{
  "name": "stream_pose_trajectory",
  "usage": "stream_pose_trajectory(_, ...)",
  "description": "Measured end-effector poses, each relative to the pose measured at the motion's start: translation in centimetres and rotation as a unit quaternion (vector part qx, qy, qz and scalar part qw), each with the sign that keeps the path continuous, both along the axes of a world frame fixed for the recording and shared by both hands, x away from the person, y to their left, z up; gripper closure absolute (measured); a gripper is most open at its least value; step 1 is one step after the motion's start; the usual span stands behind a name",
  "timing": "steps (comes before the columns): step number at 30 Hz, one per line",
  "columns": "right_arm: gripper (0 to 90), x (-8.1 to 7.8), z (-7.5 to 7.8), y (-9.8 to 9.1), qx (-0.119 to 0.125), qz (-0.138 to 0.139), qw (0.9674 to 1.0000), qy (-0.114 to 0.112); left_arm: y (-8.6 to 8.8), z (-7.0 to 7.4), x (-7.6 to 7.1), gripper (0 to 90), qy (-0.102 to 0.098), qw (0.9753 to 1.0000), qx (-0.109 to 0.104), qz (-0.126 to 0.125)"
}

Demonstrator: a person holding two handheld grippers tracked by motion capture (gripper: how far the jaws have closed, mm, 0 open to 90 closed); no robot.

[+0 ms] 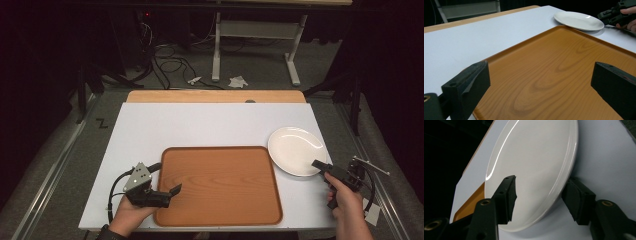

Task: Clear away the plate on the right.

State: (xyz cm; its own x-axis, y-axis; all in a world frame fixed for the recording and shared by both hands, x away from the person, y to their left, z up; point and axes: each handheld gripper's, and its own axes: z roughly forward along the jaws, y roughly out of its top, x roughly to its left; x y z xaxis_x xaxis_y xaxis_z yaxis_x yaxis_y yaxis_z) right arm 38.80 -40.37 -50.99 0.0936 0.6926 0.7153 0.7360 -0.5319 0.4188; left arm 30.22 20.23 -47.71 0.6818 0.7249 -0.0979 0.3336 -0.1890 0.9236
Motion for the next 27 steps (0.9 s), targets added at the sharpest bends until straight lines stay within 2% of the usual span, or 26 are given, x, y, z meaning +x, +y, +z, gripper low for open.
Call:
stream_pose_trajectory(5, 57.1, 0.1, -0.1, -0.3, 0.001, -0.003, 1.0000, 0.009, 0.0, 0.0, 0.0, 2.9, -0.001, 1.0000, 0.000, -0.001)
stream_pose_trajectory(6, 60.0, 0.1, -0.2, -0.4, 0.003, -0.006, 0.9999, 0.012, 0.0, 0.0, 0.0, 2.9, -0.001, 1.0000, 0.000, -0.001)
stream_pose_trajectory(7, 66.7, 0.2, -0.2, -0.4, -0.001, -0.008, 0.9998, 0.017, 0.0, 0.0, 0.0, 3.2, 0.000, 1.0000, 0.000, -0.001)
stream_pose_trajectory(8, 66.7, 0.2, -0.2, -0.4, -0.001, -0.008, 0.9998, 0.017, 0.0, 0.0, 0.0, 3.2, 0.000, 1.0000, 0.000, -0.001)
stream_pose_trajectory(9, 72.7, 0.2, -0.3, -0.6, -0.004, -0.011, 0.9997, 0.021, -0.1, 0.0, 0.0, 3.3, 0.000, 1.0000, 0.000, -0.001)
stream_pose_trajectory(11, 79.1, 0.1, -0.5, -0.8, -0.001, -0.017, 0.9995, 0.025, -0.1, -0.1, 0.0, 3.3, 0.000, 1.0000, -0.001, -0.001)
stream_pose_trajectory(18, 81.9, 0.1, -0.7, -1.1, 0.022, -0.029, 0.9989, 0.031, -0.1, -0.1, 0.0, 3.5, 0.000, 1.0000, -0.001, -0.001)
stream_pose_trajectory(19, 83.1, 0.0, -0.7, -1.3, 0.035, -0.035, 0.9985, 0.025, -0.1, -0.1, 0.0, 3.5, 0.000, 1.0000, -0.001, -0.001)
stream_pose_trajectory(24, 85.7, -0.2, -0.5, -1.5, 0.051, -0.047, 0.9974, 0.018, 0.0, 0.0, 0.0, 3.6, -0.001, 1.0000, -0.002, 0.000)
stream_pose_trajectory(27, 87.8, -0.4, -0.3, -1.7, 0.071, -0.053, 0.9961, 0.003, 0.0, 0.0, 0.0, 3.6, -0.002, 1.0000, -0.003, 0.000)
